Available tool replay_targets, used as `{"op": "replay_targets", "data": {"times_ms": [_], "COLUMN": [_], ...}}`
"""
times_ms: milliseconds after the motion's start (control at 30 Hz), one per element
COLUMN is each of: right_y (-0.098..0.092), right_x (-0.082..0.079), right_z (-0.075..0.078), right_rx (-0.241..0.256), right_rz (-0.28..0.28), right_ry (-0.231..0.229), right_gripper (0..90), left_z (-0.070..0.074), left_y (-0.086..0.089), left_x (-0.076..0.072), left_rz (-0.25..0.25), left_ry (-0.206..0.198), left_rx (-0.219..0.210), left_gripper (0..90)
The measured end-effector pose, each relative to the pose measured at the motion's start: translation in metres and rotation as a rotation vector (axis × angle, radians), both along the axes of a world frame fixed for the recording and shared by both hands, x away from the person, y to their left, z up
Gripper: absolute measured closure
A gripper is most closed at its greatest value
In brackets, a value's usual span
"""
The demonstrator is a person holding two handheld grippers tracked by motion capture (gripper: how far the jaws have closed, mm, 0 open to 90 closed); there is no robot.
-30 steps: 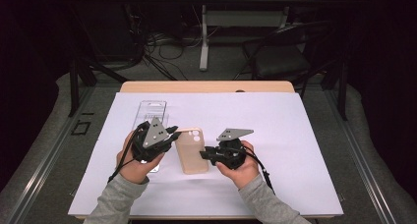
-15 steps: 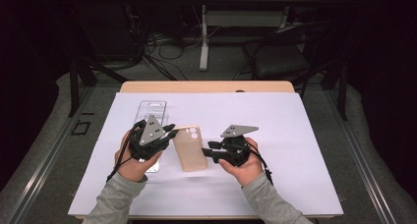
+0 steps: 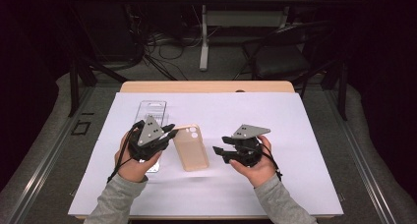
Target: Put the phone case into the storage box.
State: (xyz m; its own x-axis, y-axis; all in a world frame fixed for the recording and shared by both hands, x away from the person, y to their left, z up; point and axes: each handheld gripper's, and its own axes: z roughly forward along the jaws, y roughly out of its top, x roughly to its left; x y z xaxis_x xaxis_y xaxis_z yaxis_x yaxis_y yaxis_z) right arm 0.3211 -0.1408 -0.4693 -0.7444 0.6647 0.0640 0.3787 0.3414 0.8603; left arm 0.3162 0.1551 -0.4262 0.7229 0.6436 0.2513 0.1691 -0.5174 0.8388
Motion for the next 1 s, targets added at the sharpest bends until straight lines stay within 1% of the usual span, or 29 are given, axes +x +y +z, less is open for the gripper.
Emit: {"op": "replay_targets", "data": {"times_ms": [100,167,333,467,567,667,800,1000], "right_y": [-0.009,-0.014,-0.025,-0.030,-0.034,-0.037,-0.043,-0.054], "right_x": [-0.001,-0.001,-0.003,-0.004,-0.005,-0.006,-0.008,-0.010], "right_z": [0.000,-0.001,-0.004,-0.007,-0.009,-0.009,-0.009,-0.012], "right_rx": [-0.008,-0.009,-0.015,-0.025,-0.029,-0.033,-0.045,-0.061], "right_rz": [-0.017,-0.031,-0.053,-0.061,-0.069,-0.077,-0.091,-0.114], "right_ry": [-0.018,-0.017,0.008,0.010,0.007,0.000,-0.008,-0.022], "right_gripper": [50.8,50.7,51.0,50.6,49.8,49.2,48.6,47.8], "left_z": [-0.001,-0.002,-0.003,-0.002,-0.001,0.000,0.003,0.009], "left_y": [-0.001,-0.001,-0.002,-0.003,-0.004,-0.006,-0.007,-0.008], "left_x": [0.000,0.000,0.001,0.001,0.002,0.002,0.003,0.007], "left_rz": [-0.005,-0.004,0.002,-0.002,-0.005,-0.006,-0.019,-0.020], "left_ry": [0.006,0.008,0.010,0.014,0.019,0.025,0.036,0.026], "left_rx": [0.000,0.000,-0.001,0.020,0.021,0.034,0.033,0.056], "left_gripper": [79.0,79.0,79.1,79.0,79.0,79.0,79.0,78.9]}}
